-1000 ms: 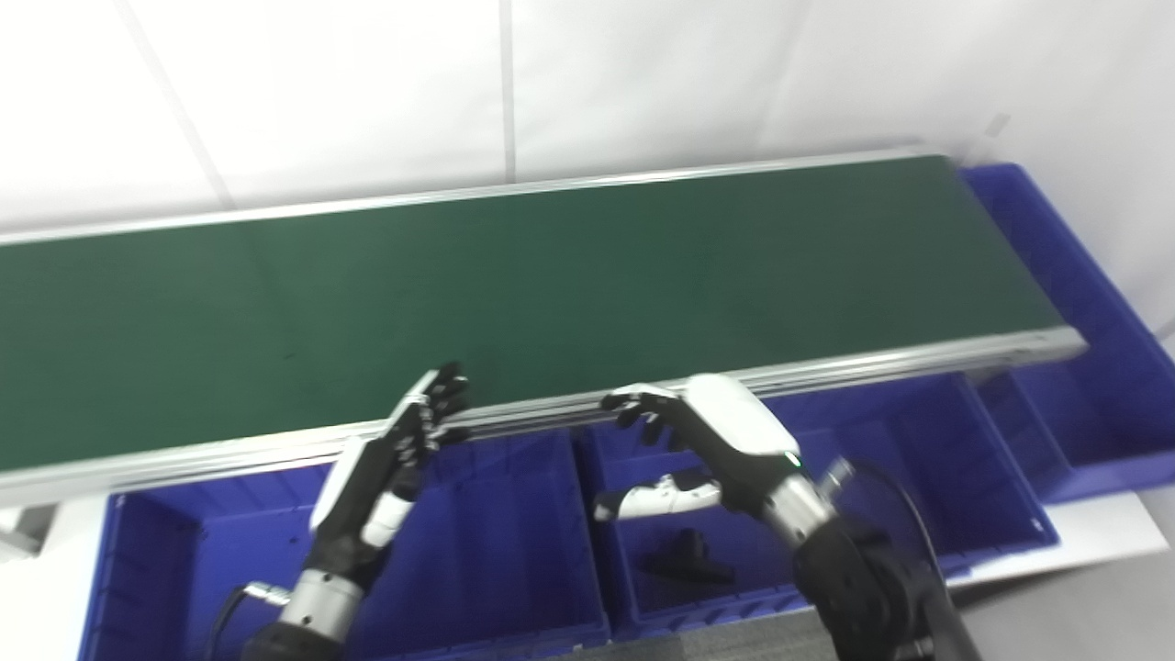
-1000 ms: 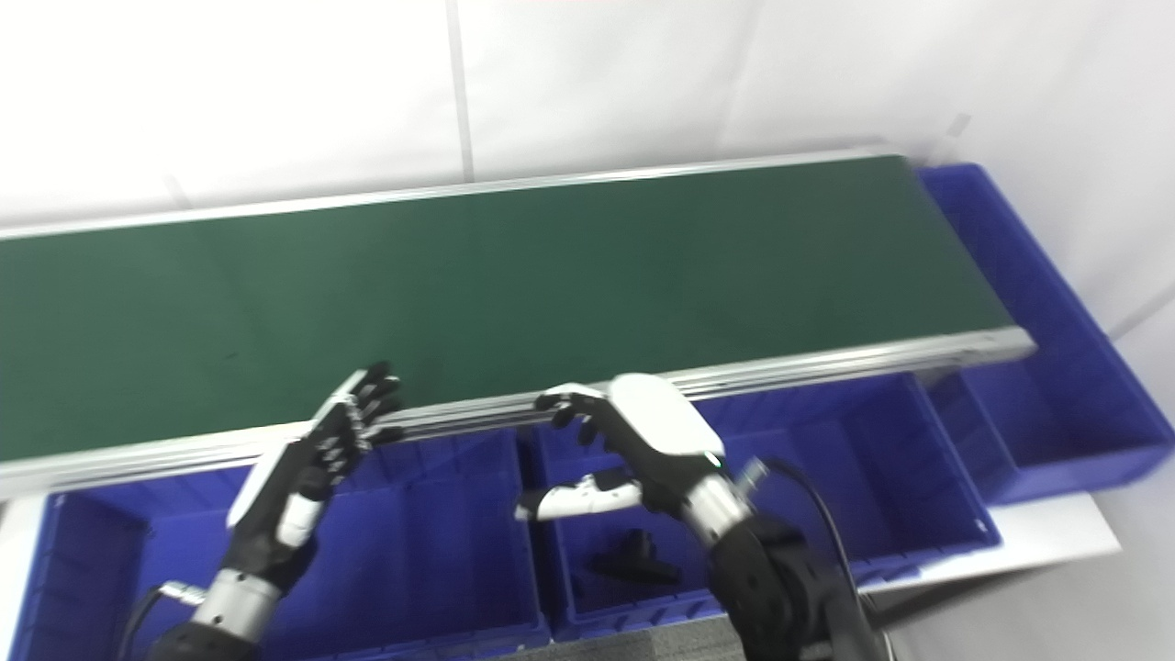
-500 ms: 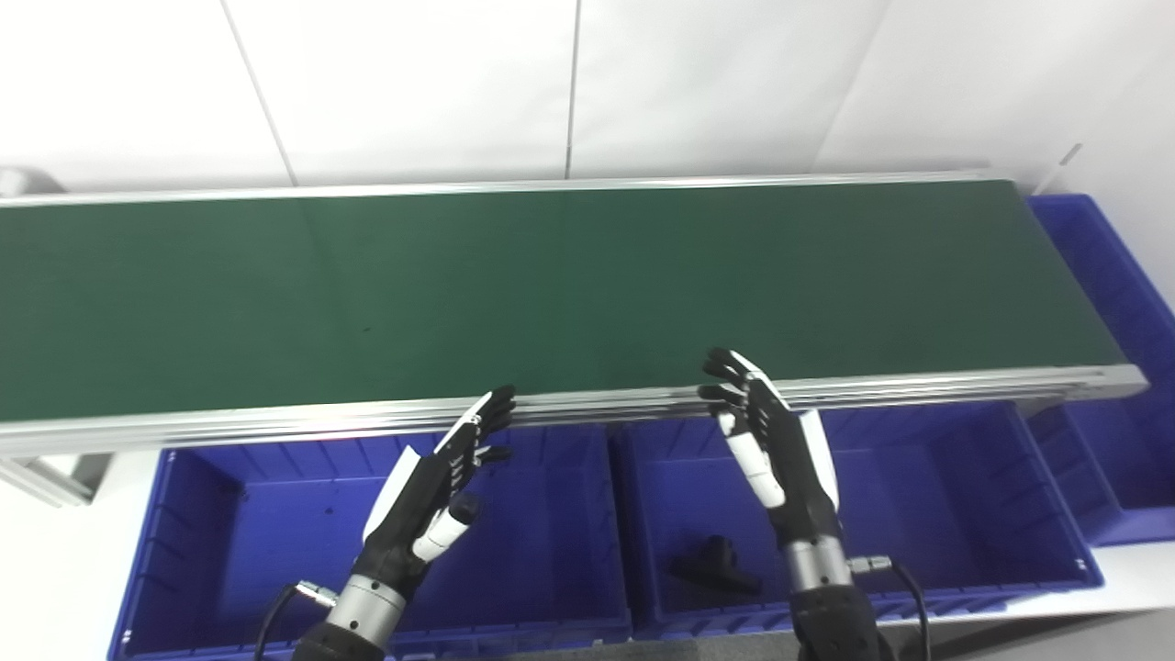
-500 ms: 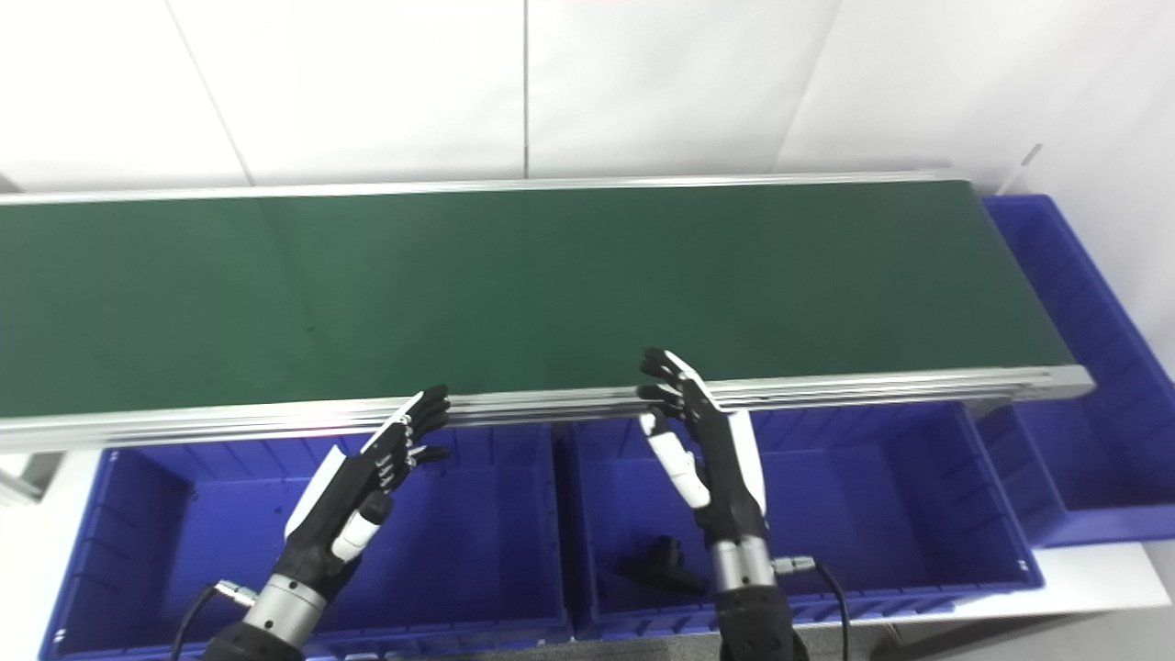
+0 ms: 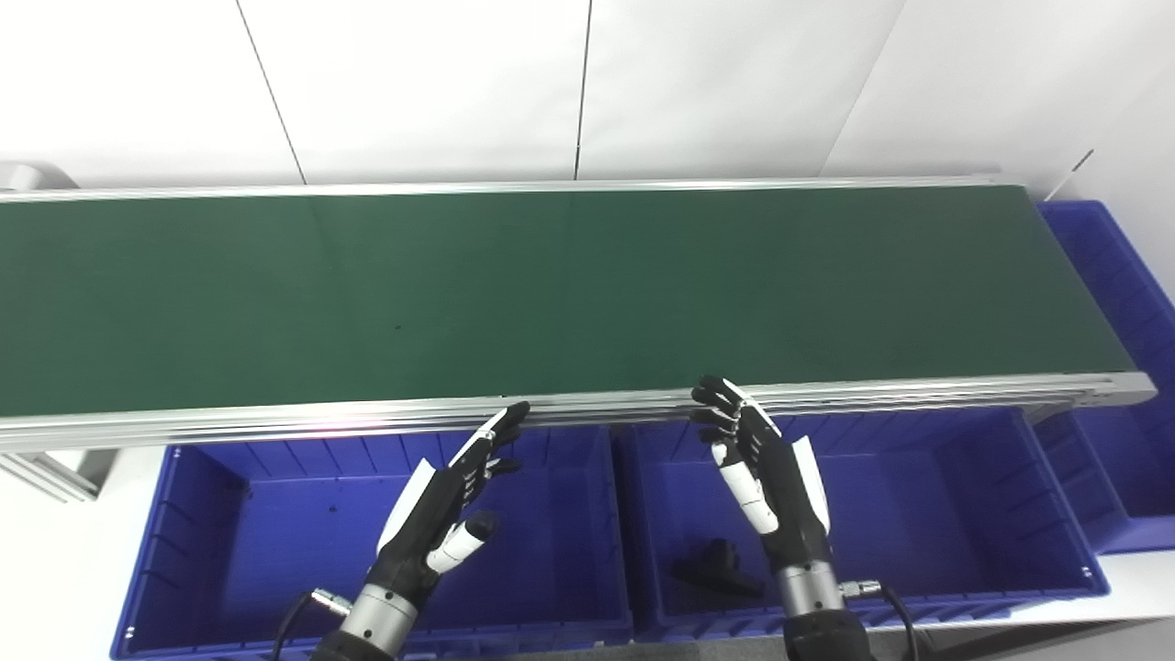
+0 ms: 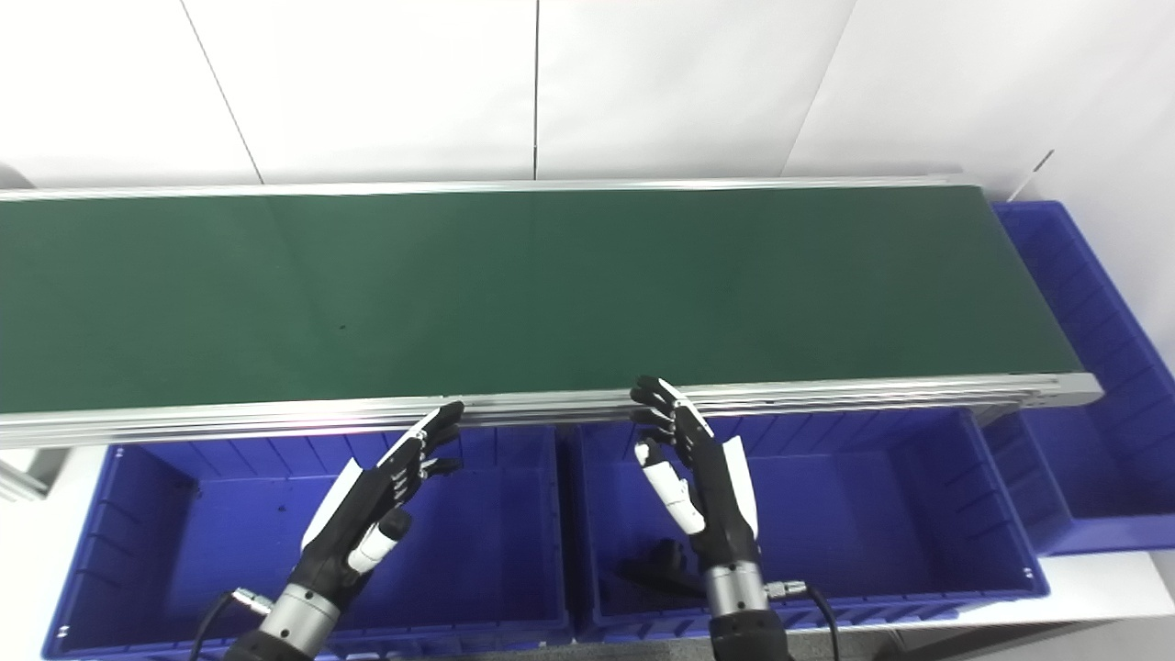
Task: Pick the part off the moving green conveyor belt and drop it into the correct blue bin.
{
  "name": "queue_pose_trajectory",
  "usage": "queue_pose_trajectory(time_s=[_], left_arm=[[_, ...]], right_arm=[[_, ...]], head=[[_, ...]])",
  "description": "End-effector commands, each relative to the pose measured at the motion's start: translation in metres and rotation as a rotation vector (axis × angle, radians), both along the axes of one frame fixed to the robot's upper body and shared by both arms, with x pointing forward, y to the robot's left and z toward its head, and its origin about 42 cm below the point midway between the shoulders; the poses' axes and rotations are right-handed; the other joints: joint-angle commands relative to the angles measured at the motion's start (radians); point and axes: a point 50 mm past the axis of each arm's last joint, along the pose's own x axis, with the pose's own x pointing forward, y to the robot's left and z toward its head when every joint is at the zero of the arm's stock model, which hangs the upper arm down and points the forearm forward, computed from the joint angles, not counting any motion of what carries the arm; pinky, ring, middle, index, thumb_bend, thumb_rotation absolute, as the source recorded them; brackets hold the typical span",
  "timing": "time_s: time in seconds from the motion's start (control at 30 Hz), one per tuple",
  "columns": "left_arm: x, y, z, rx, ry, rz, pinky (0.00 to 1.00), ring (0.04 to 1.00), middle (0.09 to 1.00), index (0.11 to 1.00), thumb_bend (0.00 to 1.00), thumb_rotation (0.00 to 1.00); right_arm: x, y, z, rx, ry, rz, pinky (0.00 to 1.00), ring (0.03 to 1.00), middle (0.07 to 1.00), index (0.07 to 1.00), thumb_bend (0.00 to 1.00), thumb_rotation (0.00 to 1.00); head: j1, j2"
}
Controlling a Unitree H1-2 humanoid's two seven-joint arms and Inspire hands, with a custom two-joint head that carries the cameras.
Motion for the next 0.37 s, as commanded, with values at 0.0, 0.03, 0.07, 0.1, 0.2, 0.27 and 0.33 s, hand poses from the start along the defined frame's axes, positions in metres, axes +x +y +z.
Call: queue_pose_trajectory(time_s=[0.0, 0.03, 0.07, 0.1, 0.2, 0.27, 0.33], left_arm=[[0.0026, -0.0044, 0.0098, -0.036, -0.063, 0.005, 0.85, 0.950, 0.966, 0.924, 0.99, 1.00], [0.0022, -0.0042, 0.0098, -0.033, -0.063, 0.005, 0.85, 0.951, 0.966, 0.926, 1.00, 1.00], [0.0019, -0.0041, 0.0098, -0.031, -0.063, 0.005, 0.85, 0.951, 0.965, 0.928, 1.00, 1.00], [0.0017, -0.0040, 0.0100, -0.029, -0.063, 0.004, 0.85, 0.950, 0.965, 0.929, 1.00, 1.00], [0.0015, -0.0041, 0.0104, -0.029, -0.064, 0.006, 0.85, 0.952, 0.966, 0.931, 1.00, 1.00], [0.0016, -0.0046, 0.0105, -0.028, -0.062, 0.005, 0.85, 0.953, 0.966, 0.933, 0.99, 1.00], [0.0018, -0.0054, 0.0108, -0.028, -0.063, 0.004, 0.85, 0.956, 0.968, 0.935, 0.99, 1.00]], right_arm=[[-0.0001, 0.0026, 0.0069, -0.003, -0.074, 0.008, 0.68, 0.750, 0.807, 0.833, 0.71, 0.92], [-0.0009, 0.0037, 0.0073, -0.008, -0.075, 0.018, 0.68, 0.751, 0.809, 0.834, 0.71, 0.92], [-0.0015, 0.0044, 0.0076, -0.012, -0.076, 0.024, 0.68, 0.754, 0.812, 0.835, 0.71, 0.93], [-0.0017, 0.0052, 0.0081, -0.020, -0.077, 0.035, 0.68, 0.755, 0.813, 0.836, 0.71, 0.93], [-0.0022, 0.0064, 0.0084, -0.036, -0.080, 0.053, 0.69, 0.757, 0.816, 0.835, 0.71, 0.94], [-0.0025, 0.0070, 0.0085, -0.053, -0.083, 0.063, 0.69, 0.758, 0.817, 0.834, 0.71, 0.96], [-0.0024, 0.0074, 0.0088, -0.063, -0.087, 0.073, 0.69, 0.755, 0.818, 0.833, 0.71, 0.97]], head=[[0.007, -0.001], [0.007, 0.003], [0.007, 0.003], [0.008, 0.006], [0.009, 0.010], [0.010, 0.011], [0.012, 0.015]])
